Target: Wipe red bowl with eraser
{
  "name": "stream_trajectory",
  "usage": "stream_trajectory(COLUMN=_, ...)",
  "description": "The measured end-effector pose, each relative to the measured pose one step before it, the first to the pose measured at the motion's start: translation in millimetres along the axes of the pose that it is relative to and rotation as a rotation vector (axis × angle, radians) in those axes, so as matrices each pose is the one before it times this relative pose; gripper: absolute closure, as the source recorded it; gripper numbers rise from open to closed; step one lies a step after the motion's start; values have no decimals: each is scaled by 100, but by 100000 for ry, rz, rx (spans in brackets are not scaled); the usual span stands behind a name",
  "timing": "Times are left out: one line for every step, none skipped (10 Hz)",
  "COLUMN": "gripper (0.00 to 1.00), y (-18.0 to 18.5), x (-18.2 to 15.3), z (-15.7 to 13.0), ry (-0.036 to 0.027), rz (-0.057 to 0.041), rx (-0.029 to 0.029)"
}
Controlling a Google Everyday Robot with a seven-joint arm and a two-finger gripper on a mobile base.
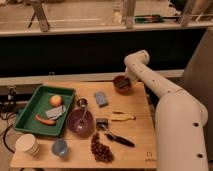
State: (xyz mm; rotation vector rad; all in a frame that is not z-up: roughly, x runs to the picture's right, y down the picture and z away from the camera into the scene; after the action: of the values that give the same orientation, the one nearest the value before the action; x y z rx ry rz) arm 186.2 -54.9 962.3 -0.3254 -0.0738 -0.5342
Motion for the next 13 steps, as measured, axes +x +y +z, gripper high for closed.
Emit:
stream_trajectory(gripper=100, y=426, x=93, z=-685, ry=522, rz=423, rx=457)
stream_trajectory(gripper=100, y=355, x=225, z=-254, ry=608, rz=435, rx=-7)
stream_trajectory(gripper=100, y=172, x=246, z=-289, ry=585, rz=503, rx=224)
stream_trajectory(gripper=100, y=44, x=299, z=-271, ry=740, rz=652, rx=394)
stream_trajectory(gripper=100, y=-12, x=277, z=-177, ry=552, rz=558, rx=298)
stream_trajectory(gripper=100, y=-235, x=437, z=-150, ry=207, rz=1077, rx=550)
stream_trajectory(gripper=100, y=-198, x=434, z=38, ry=226, rz=418, rx=296)
stream_trajectory(gripper=100, y=-559, x=123, z=157, ry=316, rz=-576, rx=268)
stream_trajectory(gripper=100, y=-734, x=-73, z=340, ry=-116, rz=-629, rx=213)
stream_trajectory(gripper=100, y=-753, x=33, z=521, ry=-257, rz=-485, rx=-8)
stream_trajectory(gripper=100, y=-609, x=-188, z=489, ry=-604, rz=-554, rx=-7)
stream_trajectory(gripper=100, y=-292, x=-57, z=305, ry=-350, rz=-377, rx=-16)
stream_trajectory(gripper=100, y=-111, x=-33, z=191, ry=-326, rz=-194, rx=-35)
